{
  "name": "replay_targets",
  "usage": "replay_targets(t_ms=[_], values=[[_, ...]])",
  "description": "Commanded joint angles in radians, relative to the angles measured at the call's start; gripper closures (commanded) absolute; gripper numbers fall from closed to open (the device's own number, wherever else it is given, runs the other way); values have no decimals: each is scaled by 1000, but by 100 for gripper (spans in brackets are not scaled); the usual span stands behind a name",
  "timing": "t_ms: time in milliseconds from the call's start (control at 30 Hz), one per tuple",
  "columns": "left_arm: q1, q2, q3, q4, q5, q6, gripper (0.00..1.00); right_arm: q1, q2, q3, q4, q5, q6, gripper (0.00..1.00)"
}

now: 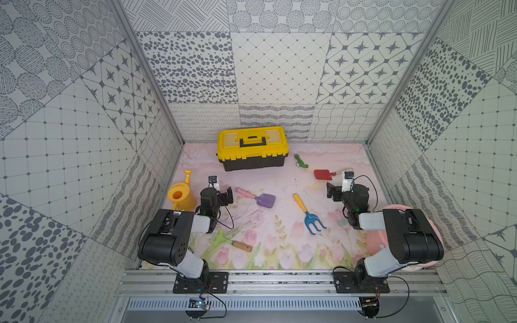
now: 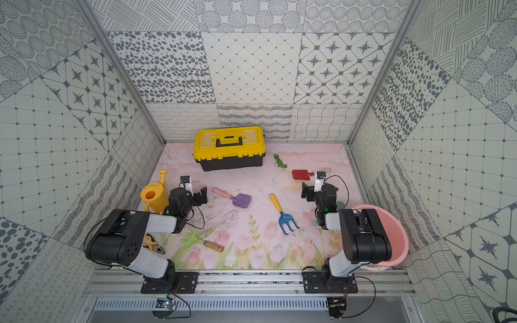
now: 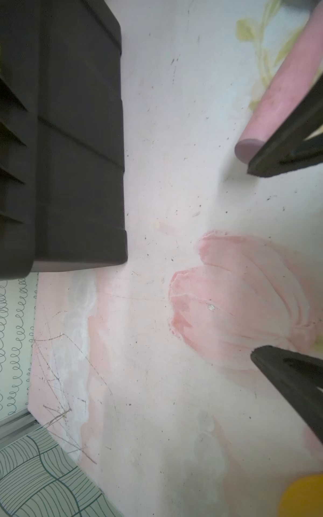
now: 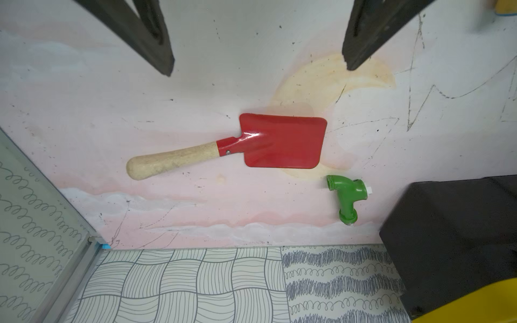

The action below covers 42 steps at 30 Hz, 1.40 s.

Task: Organize the gardening tools
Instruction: Pick up the container from the corner of the board.

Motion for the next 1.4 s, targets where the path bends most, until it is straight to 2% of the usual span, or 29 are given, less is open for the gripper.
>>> replay_targets(t_ms=[0, 633, 667, 733, 800, 867, 933, 967, 1000, 1033, 1067, 1200, 1233, 1367], values=[[8, 3, 10, 42, 26, 19, 1, -1, -9, 9, 31, -3, -7, 3], [7, 3, 8, 43, 23, 17, 0, -1, -11, 9, 32, -2, -8, 3], [8, -4, 8, 43, -3, 7, 0, 1, -10, 8, 33, 10, -7, 3], [7, -57, -2, 2, -71, -24, 1, 43, -49, 11, -5, 114, -13, 3], [7, -135, 7, -77, -135, -51, 0, 90, -138, 55, -177, 232, -18, 3], [7, -225, 45, -213, -170, -74, 0, 115, -216, 147, -371, 297, 20, 3], [7, -320, 129, -444, -244, -191, 1, 117, -273, 221, -516, 307, 97, 3], [7, -347, 176, -546, -303, -292, 1, 117, -302, 237, -554, 313, 142, 3], [8, -374, 236, -673, -376, -435, 1, 117, -329, 241, -568, 320, 188, 3], [9, -408, 311, -887, -437, -607, 1, 116, -370, 238, -571, 335, 244, 3], [14, -432, 361, -1000, -447, -703, 1, 115, -408, 238, -588, 341, 314, 3], [13, -472, 451, -1057, -240, -728, 0, 107, -547, 268, -753, 304, 616, 3], [13, -480, 463, -1069, -187, -757, 1, 105, -574, 266, -761, 293, 658, 3], [-24, -528, 438, -1075, -10, -876, 1, 103, -633, 295, -822, 203, 613, 3]])
